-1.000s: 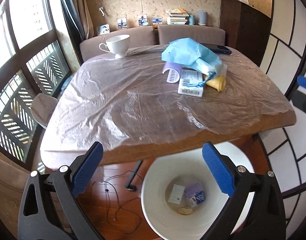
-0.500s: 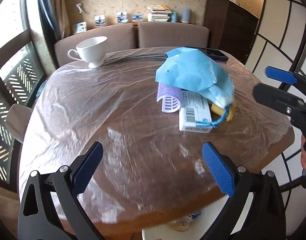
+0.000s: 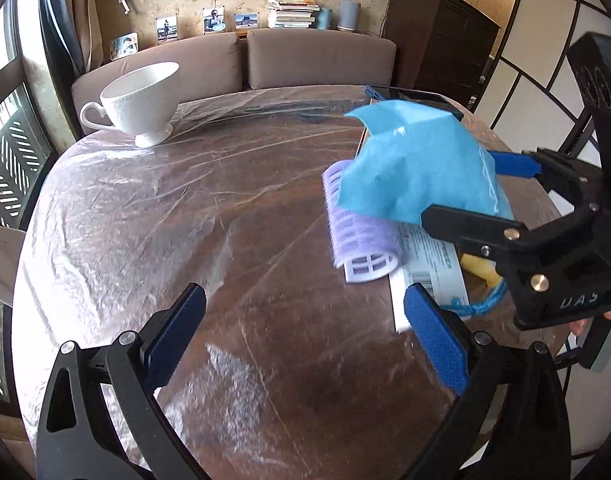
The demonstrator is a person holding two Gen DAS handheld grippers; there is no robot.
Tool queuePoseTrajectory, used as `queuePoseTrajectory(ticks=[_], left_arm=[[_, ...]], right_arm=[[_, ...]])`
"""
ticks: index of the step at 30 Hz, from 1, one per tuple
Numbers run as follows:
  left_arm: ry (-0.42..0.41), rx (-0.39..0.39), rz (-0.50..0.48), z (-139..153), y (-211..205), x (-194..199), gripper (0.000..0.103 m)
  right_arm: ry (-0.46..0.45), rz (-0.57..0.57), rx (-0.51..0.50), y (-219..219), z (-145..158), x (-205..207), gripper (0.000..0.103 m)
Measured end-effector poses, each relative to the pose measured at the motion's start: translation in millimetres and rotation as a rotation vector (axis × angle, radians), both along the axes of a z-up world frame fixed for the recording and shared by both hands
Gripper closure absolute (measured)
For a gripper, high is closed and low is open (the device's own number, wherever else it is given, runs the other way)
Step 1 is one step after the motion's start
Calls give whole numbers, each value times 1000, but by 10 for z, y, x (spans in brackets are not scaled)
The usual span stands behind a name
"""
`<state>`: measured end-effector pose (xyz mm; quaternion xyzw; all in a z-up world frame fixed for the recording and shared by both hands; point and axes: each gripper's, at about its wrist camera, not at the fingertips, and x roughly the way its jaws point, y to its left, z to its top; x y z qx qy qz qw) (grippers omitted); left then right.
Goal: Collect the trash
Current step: 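Grasp the purple hair curler with the left tool while the right tool grasps the blue face mask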
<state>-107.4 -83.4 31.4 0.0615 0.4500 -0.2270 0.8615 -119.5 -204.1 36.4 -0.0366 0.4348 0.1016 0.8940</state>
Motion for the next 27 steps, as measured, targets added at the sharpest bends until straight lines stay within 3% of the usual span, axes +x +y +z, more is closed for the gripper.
queuePoseTrajectory(ticks=[13,21,27], left_arm=[[3,40,-23,-84,-358,350,3],[46,-30,18,-121,-309,496,3],[52,-30,71,-150,-178,536,6]], right_arm=[[35,-9,116,-267,-83,211,6],[36,-35,166,-320,-108,227,6],[13,-35,114,-299,-122,216,6]])
